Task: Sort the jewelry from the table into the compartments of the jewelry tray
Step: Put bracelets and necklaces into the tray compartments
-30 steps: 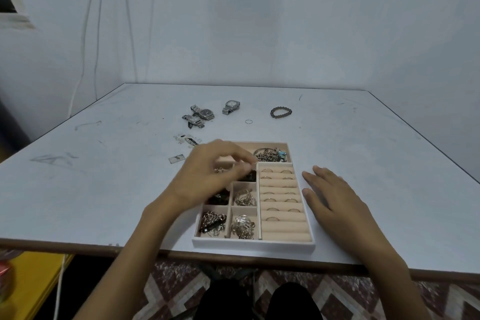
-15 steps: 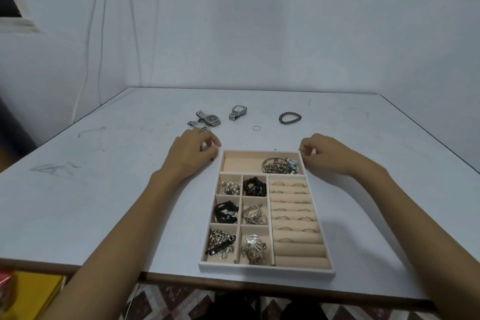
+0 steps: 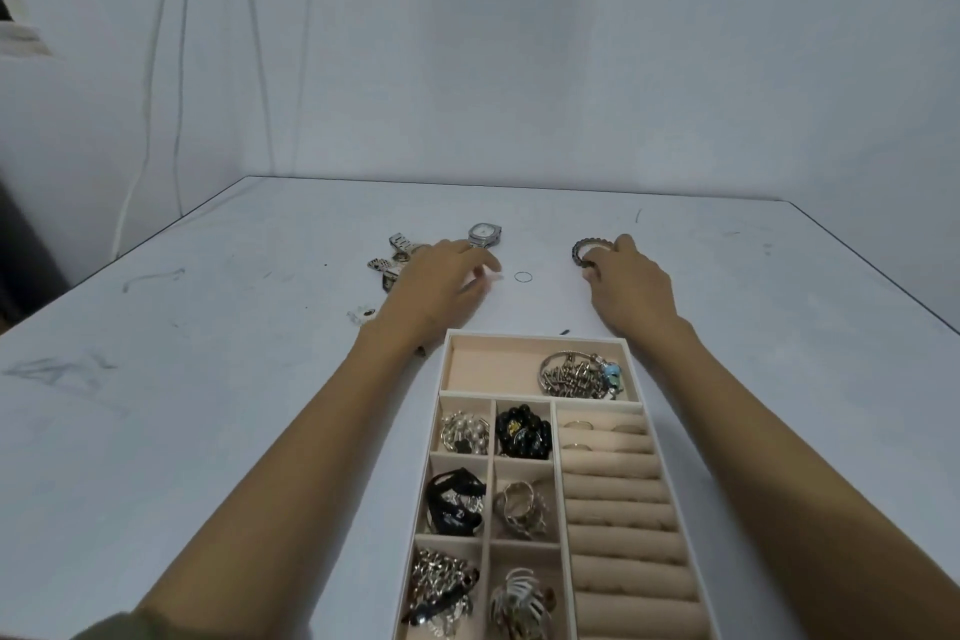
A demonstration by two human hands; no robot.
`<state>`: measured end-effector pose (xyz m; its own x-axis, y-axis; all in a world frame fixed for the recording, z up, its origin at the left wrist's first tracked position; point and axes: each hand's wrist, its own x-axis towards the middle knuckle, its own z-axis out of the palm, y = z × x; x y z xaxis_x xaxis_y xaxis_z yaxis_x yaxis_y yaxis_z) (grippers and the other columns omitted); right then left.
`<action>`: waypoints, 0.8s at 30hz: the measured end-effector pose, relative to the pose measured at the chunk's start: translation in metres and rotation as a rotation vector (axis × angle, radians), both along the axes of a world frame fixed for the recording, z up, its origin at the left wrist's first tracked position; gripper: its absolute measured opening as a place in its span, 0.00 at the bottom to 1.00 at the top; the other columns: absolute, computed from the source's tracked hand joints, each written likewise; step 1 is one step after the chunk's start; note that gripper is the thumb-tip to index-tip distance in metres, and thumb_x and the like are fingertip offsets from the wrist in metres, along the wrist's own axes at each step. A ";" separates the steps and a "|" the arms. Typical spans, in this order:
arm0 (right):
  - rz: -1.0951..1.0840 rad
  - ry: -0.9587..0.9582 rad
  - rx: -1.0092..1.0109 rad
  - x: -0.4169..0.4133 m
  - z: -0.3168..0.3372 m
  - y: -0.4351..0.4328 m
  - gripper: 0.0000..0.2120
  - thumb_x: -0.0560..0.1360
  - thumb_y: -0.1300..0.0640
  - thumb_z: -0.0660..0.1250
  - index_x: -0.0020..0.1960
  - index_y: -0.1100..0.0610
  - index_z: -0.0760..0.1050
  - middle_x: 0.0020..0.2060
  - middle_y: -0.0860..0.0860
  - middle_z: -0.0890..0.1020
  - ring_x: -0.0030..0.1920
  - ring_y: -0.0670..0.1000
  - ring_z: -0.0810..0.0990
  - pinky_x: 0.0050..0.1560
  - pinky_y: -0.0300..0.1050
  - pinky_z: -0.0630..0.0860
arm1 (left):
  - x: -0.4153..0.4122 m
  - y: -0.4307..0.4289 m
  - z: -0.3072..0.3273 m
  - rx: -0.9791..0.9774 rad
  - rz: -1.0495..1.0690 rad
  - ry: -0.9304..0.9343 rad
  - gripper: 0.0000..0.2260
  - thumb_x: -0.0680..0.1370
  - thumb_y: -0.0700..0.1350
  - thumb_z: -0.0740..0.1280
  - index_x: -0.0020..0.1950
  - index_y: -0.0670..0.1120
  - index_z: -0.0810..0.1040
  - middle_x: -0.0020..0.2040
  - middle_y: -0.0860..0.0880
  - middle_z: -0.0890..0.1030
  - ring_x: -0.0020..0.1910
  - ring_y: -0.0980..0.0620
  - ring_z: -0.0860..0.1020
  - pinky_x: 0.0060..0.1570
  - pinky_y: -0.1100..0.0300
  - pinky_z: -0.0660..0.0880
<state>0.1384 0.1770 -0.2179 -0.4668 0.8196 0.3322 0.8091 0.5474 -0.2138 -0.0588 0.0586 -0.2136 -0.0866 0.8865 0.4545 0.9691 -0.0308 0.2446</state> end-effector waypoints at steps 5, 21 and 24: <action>-0.012 0.173 0.010 0.003 -0.005 0.003 0.07 0.80 0.56 0.60 0.52 0.57 0.76 0.50 0.54 0.74 0.40 0.55 0.72 0.41 0.45 0.65 | 0.016 0.025 0.007 -0.161 -0.058 0.046 0.14 0.81 0.52 0.59 0.64 0.53 0.76 0.54 0.51 0.75 0.51 0.50 0.75 0.49 0.53 0.73; -0.020 0.535 -0.169 0.006 0.000 0.001 0.04 0.81 0.57 0.58 0.52 0.55 0.71 0.45 0.48 0.78 0.42 0.53 0.76 0.40 0.46 0.67 | 0.017 0.026 0.024 -0.194 0.039 -0.246 0.05 0.72 0.42 0.73 0.37 0.48 0.79 0.41 0.50 0.82 0.42 0.54 0.77 0.42 0.64 0.69; 0.039 0.817 -0.362 0.006 0.004 0.001 0.05 0.78 0.60 0.60 0.48 0.52 0.73 0.47 0.51 0.79 0.43 0.54 0.78 0.38 0.50 0.72 | 0.018 -0.008 0.026 -0.082 0.021 -0.469 0.04 0.72 0.39 0.72 0.38 0.45 0.81 0.33 0.47 0.82 0.31 0.52 0.78 0.39 0.63 0.76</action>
<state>0.1443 0.1782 -0.2143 -0.2274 0.9273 0.2974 0.3108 0.3585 -0.8803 -0.0406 0.0503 -0.1880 -0.2843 0.9136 0.2908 0.7534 0.0253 0.6570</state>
